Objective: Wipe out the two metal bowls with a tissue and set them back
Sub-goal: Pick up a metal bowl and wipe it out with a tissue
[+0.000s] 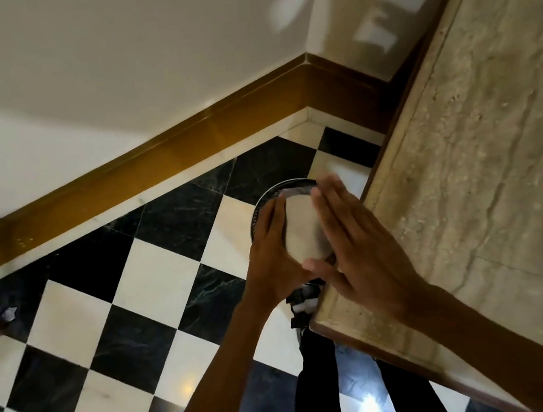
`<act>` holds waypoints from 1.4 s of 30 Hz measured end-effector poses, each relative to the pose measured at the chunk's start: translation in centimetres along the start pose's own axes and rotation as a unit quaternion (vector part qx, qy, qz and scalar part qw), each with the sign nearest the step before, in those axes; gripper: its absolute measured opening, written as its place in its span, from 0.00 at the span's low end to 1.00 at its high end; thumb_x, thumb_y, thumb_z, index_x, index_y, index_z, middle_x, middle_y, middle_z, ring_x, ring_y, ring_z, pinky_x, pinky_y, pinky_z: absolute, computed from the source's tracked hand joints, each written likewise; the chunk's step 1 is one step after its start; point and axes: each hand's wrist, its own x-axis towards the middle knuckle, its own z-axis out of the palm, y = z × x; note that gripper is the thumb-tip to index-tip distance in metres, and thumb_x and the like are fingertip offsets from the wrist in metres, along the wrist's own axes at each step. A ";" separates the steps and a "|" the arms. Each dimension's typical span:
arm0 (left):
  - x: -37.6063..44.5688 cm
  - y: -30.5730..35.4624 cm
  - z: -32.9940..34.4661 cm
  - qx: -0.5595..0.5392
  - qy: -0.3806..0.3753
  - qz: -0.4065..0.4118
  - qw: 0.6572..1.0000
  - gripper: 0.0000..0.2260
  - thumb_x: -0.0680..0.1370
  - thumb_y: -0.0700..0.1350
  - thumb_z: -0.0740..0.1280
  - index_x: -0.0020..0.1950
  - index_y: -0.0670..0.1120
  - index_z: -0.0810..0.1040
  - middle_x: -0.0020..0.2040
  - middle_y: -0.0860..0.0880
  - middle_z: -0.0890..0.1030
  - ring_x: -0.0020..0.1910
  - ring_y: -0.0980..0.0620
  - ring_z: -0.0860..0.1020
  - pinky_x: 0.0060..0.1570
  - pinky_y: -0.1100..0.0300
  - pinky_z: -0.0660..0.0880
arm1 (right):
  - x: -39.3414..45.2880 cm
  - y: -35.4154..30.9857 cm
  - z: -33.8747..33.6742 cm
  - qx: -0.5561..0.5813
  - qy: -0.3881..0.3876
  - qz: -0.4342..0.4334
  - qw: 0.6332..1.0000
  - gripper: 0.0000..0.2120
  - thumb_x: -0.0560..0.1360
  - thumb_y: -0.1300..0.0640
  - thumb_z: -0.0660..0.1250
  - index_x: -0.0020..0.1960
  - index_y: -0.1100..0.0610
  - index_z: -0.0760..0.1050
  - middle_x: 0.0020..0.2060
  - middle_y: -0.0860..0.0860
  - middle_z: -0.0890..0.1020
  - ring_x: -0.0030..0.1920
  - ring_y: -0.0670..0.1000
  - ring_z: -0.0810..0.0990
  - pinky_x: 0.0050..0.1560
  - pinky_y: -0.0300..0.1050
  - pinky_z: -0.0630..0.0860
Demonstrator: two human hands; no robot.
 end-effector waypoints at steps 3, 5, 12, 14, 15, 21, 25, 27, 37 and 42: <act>0.0 0.3 -0.9 0.007 0.015 0.040 0.999 0.51 0.66 0.77 0.65 0.78 0.47 0.56 0.76 0.39 0.66 0.74 0.40 0.67 0.72 0.46 0.69 | 0.0 0.4 0.8 -0.084 -0.140 -0.069 0.984 0.46 0.76 0.28 0.48 0.79 0.61 0.45 0.80 0.60 0.51 0.80 0.60 0.47 0.77 0.60 0.57; 0.0 0.7 -1.2 -0.007 0.016 0.056 0.998 0.49 0.67 0.78 0.62 0.76 0.48 0.56 0.75 0.39 0.67 0.72 0.36 0.69 0.70 0.44 0.69 | -0.1 0.1 0.4 -0.078 -0.126 -0.061 0.987 0.47 0.75 0.28 0.49 0.79 0.62 0.47 0.80 0.60 0.52 0.80 0.60 0.48 0.78 0.59 0.55; 0.1 1.6 -1.1 -0.017 0.016 0.076 0.997 0.45 0.70 0.77 0.60 0.77 0.51 0.54 0.78 0.51 0.64 0.74 0.37 0.66 0.70 0.37 0.69 | -0.4 -1.0 0.1 -0.078 -0.100 -0.079 0.989 0.46 0.76 0.29 0.50 0.79 0.63 0.50 0.79 0.61 0.55 0.80 0.60 0.52 0.78 0.59 0.58; 0.1 1.7 -1.2 -0.009 0.031 0.073 0.997 0.45 0.70 0.76 0.61 0.77 0.49 0.55 0.78 0.51 0.65 0.75 0.40 0.66 0.71 0.42 0.68 | -0.4 -1.0 -0.1 -0.078 -0.087 -0.068 0.991 0.45 0.76 0.30 0.51 0.79 0.62 0.49 0.80 0.60 0.53 0.80 0.59 0.50 0.79 0.57 0.54; 0.2 1.7 -1.2 0.020 0.028 0.078 0.996 0.47 0.70 0.76 0.61 0.77 0.46 0.57 0.77 0.43 0.67 0.74 0.41 0.66 0.71 0.44 0.68 | -0.4 -0.9 0.1 -0.089 -0.096 -0.076 0.988 0.46 0.76 0.29 0.50 0.79 0.62 0.48 0.80 0.61 0.52 0.80 0.60 0.49 0.79 0.59 0.55; 0.2 1.0 -1.5 0.044 0.021 0.084 0.995 0.50 0.67 0.73 0.68 0.77 0.43 0.56 0.76 0.41 0.63 0.74 0.43 0.65 0.74 0.60 0.64 | -0.7 -0.7 0.6 -0.093 -0.105 -0.053 0.989 0.47 0.75 0.28 0.50 0.79 0.63 0.49 0.79 0.61 0.52 0.80 0.60 0.49 0.79 0.59 0.54; 0.1 0.8 -1.7 0.055 0.018 0.074 0.996 0.54 0.64 0.72 0.72 0.77 0.40 0.57 0.76 0.40 0.64 0.74 0.46 0.64 0.73 0.59 0.67 | -0.9 -0.8 0.3 -0.077 -0.099 -0.048 0.991 0.48 0.75 0.28 0.49 0.79 0.63 0.49 0.79 0.61 0.52 0.80 0.60 0.49 0.79 0.58 0.55; 0.1 0.9 -1.8 0.047 0.014 0.067 0.997 0.55 0.63 0.70 0.75 0.77 0.41 0.56 0.77 0.37 0.65 0.75 0.44 0.64 0.74 0.60 0.65 | -1.0 -0.7 0.1 -0.080 -0.089 -0.047 0.992 0.48 0.74 0.27 0.50 0.79 0.62 0.49 0.79 0.61 0.53 0.80 0.59 0.49 0.79 0.57 0.54; 0.3 0.8 -1.7 0.060 0.004 0.058 0.996 0.54 0.66 0.78 0.64 0.77 0.40 0.57 0.76 0.35 0.66 0.75 0.41 0.66 0.74 0.55 0.66 | -1.4 -0.6 0.6 -0.062 -0.091 -0.070 0.991 0.45 0.76 0.29 0.46 0.79 0.62 0.48 0.80 0.61 0.53 0.80 0.59 0.48 0.78 0.59 0.55; 0.8 1.3 -1.8 0.061 -0.005 0.063 0.996 0.53 0.66 0.79 0.62 0.77 0.41 0.57 0.76 0.36 0.67 0.74 0.44 0.66 0.72 0.60 0.63 | -1.1 -0.2 0.7 -0.064 -0.130 -0.075 0.987 0.45 0.76 0.28 0.44 0.79 0.61 0.47 0.80 0.60 0.53 0.80 0.59 0.49 0.77 0.61 0.56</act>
